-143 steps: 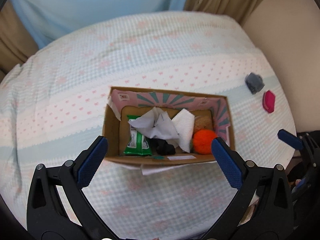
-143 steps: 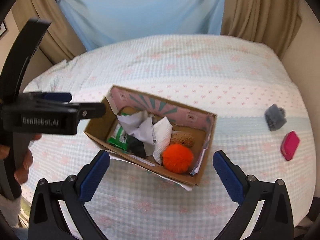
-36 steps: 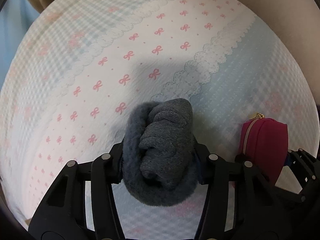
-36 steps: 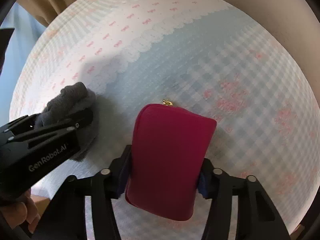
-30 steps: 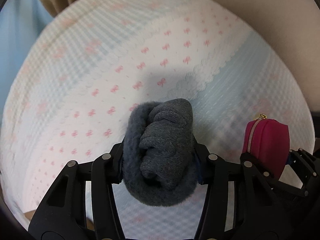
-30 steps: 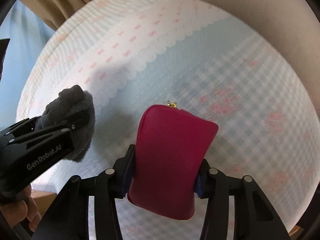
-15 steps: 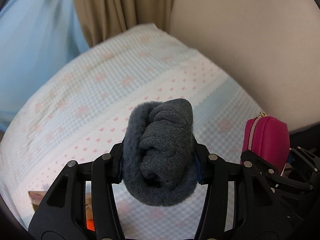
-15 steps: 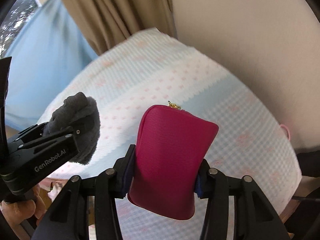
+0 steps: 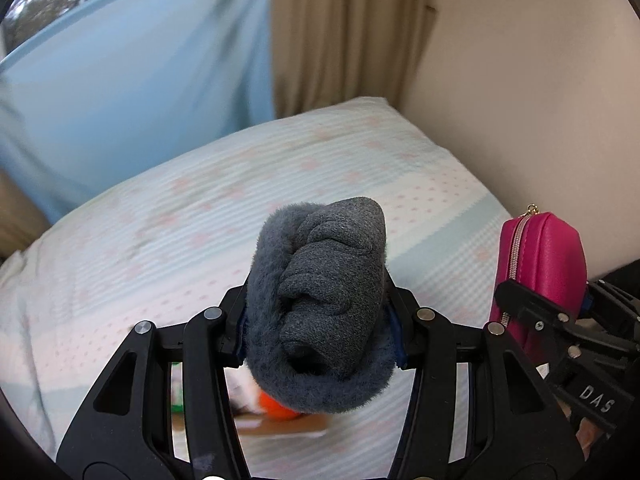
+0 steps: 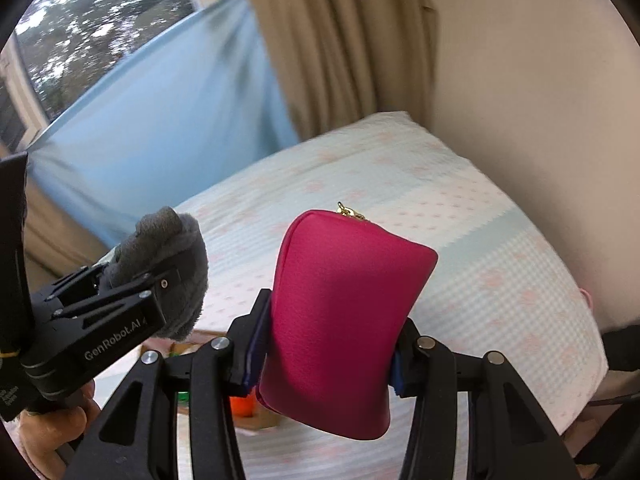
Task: Organize soft objects
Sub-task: 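Carry the grey sock and pink pouch over the box with both tools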
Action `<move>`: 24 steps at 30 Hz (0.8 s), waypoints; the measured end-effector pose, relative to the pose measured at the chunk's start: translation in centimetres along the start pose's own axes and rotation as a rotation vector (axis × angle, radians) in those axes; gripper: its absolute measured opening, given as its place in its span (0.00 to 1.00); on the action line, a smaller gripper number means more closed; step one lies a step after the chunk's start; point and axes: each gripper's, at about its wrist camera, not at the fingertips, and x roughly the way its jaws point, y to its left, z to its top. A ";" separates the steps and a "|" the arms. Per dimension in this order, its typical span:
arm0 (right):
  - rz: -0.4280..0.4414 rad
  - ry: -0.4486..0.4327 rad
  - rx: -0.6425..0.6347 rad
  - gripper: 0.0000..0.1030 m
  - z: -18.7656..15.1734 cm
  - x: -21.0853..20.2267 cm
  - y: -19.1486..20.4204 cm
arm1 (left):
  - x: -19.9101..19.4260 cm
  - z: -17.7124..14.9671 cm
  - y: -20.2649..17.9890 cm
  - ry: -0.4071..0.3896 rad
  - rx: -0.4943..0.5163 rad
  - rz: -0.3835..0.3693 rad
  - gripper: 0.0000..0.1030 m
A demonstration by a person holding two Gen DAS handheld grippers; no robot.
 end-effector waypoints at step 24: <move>0.112 0.400 -0.144 0.43 -7.4 19.0 19.7 | 7.9 -13.2 25.5 0.272 -0.240 0.151 0.46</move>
